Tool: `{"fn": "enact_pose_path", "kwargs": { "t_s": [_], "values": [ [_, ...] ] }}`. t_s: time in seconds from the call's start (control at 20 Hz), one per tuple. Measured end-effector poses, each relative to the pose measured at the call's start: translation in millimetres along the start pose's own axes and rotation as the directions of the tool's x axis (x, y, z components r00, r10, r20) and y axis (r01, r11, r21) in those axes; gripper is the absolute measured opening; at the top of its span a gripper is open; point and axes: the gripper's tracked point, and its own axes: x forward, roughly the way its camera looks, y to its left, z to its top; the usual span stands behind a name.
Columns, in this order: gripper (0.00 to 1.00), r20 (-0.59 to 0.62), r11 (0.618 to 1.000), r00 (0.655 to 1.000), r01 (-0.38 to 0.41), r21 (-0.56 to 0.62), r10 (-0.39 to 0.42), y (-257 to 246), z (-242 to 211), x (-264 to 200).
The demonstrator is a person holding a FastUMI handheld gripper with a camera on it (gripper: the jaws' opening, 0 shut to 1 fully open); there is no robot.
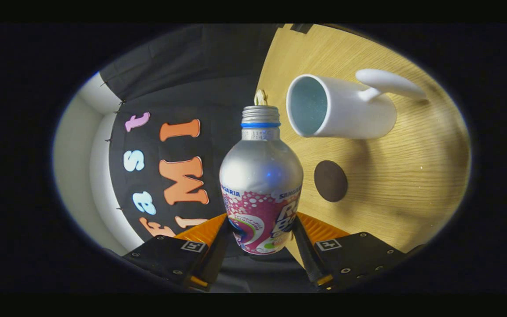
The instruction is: Take the bottle from table, then pour the juice into the cup, finally place the bottle on the coaster
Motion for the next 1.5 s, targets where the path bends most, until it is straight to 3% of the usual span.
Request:
{"fn": "enact_pose_path", "kwargs": {
  "t_s": [0.75, 0.85, 1.5],
  "values": [
    [0.76, 0.002, 0.981, 1.000, -0.027, 0.192, 0.027, 23.0, 3.5, -6.7],
    [0.76, 0.010, 0.973, 0.998, -0.058, 0.223, 0.057, 29.7, 6.2, -7.5],
    [0.76, 0.010, 0.955, 0.999, -0.046, 0.293, 0.045, 32.0, 9.8, -4.9]
  ]
}}
